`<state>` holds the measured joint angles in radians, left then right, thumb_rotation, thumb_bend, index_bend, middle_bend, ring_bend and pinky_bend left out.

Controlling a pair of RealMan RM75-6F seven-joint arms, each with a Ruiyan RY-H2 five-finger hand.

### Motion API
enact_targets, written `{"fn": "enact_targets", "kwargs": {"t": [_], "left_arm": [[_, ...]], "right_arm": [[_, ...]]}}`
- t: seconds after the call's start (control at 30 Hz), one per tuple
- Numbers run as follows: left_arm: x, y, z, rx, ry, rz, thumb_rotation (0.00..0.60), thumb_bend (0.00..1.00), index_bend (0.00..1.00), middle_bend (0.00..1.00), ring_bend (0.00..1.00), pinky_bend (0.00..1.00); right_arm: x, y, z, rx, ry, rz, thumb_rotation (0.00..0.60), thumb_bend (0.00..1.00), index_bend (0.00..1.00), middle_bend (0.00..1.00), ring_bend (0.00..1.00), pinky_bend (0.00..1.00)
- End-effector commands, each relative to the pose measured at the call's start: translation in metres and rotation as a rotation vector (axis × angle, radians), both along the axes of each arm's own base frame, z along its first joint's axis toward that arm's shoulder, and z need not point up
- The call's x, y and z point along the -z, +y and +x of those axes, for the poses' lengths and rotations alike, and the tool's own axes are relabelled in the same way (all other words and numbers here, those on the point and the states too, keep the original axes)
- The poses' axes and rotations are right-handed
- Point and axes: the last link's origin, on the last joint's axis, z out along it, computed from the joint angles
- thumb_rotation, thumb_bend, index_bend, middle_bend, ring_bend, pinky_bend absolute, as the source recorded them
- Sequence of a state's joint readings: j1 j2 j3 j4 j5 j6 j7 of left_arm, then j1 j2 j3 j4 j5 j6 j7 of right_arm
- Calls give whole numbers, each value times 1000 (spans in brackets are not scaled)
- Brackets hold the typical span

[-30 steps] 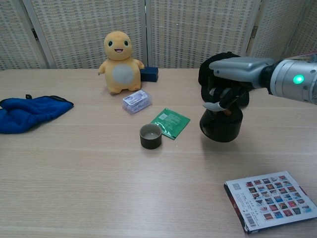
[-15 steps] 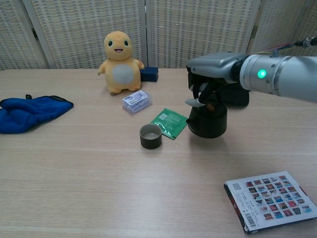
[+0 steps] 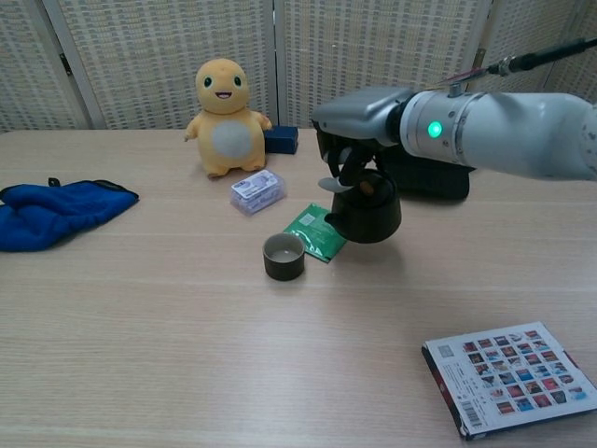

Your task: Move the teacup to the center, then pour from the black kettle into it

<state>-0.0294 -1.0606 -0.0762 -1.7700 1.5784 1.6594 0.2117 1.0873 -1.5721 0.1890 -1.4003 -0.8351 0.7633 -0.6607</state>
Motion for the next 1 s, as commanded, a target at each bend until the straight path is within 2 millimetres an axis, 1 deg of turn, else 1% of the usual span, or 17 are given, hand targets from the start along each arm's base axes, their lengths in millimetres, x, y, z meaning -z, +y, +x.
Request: {"fn": "enact_targets", "kwargs": {"t": [0.03, 0.53, 1.0], "left_arm": [[0, -1, 0, -1, -1, 3, 425, 130, 236, 310, 408, 427], [-2, -8, -2, -7, -9, 18, 423, 130, 236, 310, 408, 427], [-1, -13, -4, -17, -13, 19, 423, 129, 236, 310, 407, 427]], "right_arm": [[7, -1, 8, -26, 28, 1, 480, 391, 1000, 996, 926, 552], [24, -4, 40, -133, 130, -31, 486, 392, 1000, 996, 926, 552], [34, -4, 50, -183, 188, -58, 491, 392, 1000, 996, 927, 552]]}}
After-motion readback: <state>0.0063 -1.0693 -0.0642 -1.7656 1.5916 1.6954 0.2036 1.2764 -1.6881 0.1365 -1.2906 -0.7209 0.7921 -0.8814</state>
